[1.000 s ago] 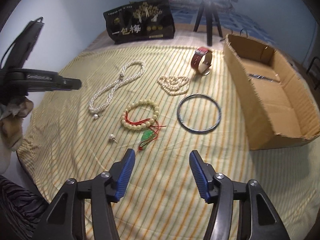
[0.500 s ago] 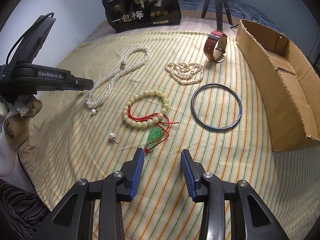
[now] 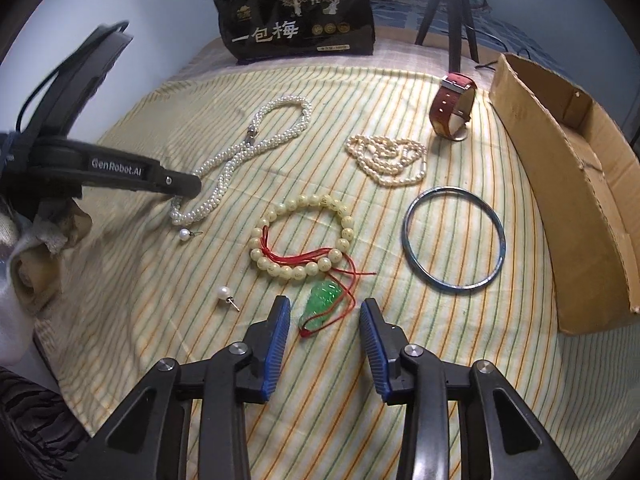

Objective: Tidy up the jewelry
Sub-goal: 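Move the left tool to the twisted pearl necklace while the right tool approaches the green jade pendant, then close the left tool on the pearl necklace while the right tool closes on the jade pendant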

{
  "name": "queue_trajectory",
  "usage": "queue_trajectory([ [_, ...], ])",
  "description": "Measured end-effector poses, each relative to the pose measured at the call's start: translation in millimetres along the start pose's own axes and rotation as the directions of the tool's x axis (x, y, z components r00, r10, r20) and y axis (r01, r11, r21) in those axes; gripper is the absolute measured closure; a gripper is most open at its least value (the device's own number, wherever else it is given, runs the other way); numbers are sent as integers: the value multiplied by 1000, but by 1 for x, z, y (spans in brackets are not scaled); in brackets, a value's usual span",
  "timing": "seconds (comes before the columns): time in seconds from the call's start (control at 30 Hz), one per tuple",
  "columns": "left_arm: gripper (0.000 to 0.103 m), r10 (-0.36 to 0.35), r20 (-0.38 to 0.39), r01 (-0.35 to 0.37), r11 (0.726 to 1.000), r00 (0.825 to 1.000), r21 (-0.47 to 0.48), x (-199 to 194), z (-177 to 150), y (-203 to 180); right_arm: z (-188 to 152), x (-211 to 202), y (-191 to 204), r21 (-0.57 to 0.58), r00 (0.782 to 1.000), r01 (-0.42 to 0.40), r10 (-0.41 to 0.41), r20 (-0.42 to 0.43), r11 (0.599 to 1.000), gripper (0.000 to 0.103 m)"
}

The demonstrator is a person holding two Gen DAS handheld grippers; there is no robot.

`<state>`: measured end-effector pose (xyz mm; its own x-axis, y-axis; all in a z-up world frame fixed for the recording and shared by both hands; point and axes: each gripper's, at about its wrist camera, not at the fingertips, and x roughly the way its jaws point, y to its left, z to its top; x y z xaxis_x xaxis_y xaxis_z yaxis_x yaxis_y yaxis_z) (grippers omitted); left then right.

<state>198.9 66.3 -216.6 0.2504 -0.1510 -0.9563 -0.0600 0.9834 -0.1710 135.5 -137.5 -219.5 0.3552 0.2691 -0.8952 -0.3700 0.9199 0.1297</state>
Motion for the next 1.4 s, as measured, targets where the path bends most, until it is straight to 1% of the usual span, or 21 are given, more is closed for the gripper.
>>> queue_trajectory([
  [0.07, 81, -1, -2, 1, 1000, 1000, 2, 3, 2, -1, 1, 3, 3, -24, 1000, 21, -21, -2, 999, 68],
  [0.13, 84, 1, -1, -1, 1000, 1000, 1, 4, 4, 0, 0, 4, 5, -40, 999, 35, -35, -3, 999, 71],
  [0.17, 85, 2, 0, -2, 1000, 1000, 0, 5, 5, 0, -1, 4, 5, -47, 999, 42, -42, -3, 998, 75],
  [0.2, 89, 5, 2, -5, 1000, 1000, -1, 5, 5, 0, 0, 4, 6, -56, 999, 50, -50, -2, 997, 77],
  [0.23, 93, 10, 5, -10, 1000, 1000, 0, 4, 5, 2, 0, 4, 6, -63, 999, 54, -54, -2, 997, 81],
  [0.27, 94, 14, 7, -13, 1000, 1000, -3, 5, 6, 2, 0, 4, 6, -65, 998, 55, -55, -2, 996, 85],
  [0.33, 96, 9, 9, -9, 1000, 1000, -13, 3, 5, 4, 0, 4, 4, -57, 999, 49, -49, -3, 997, 90],
  [0.53, 97, 3, 36, -2, 1000, 999, -26, -6, 3, 7, -4, -2, -3, -27, 1000, 18, -18, 2, 999, 91],
  [0.7, 97, -26, 88, 33, 997, 996, -74, -26, 6, 17, -5, -12, -7, -17, 1000, 9, -8, 21, 1000, 91],
  [0.83, 97, -41, 133, 52, 995, 990, -81, -44, 7, 14, -4, -26, -11, -8, 999, 0, 1, 52, 1000, 91],
  [1.0, 97, -88, 187, 105, 991, 978, -86, -69, 8, 13, 1, -46, -17, 12, 996, -9, 8, 93, 1000, 91],
  [1.13, 97, -111, 242, 131, 989, 964, -67, -94, 8, 4, 8, -65, -18, 18, 990, -14, 11, 139, 1000, 91],
  [1.2, 97, -126, 272, 147, 987, 954, -59, -107, 9, 0, 12, -75, -19, 21, 987, -18, 15, 163, 1000, 91],
  [1.4, 97, -150, 337, 177, 983, 930, -52, -135, 10, -4, 19, -104, -26, 40, 974, -30, 21, 227, 999, 91],
])
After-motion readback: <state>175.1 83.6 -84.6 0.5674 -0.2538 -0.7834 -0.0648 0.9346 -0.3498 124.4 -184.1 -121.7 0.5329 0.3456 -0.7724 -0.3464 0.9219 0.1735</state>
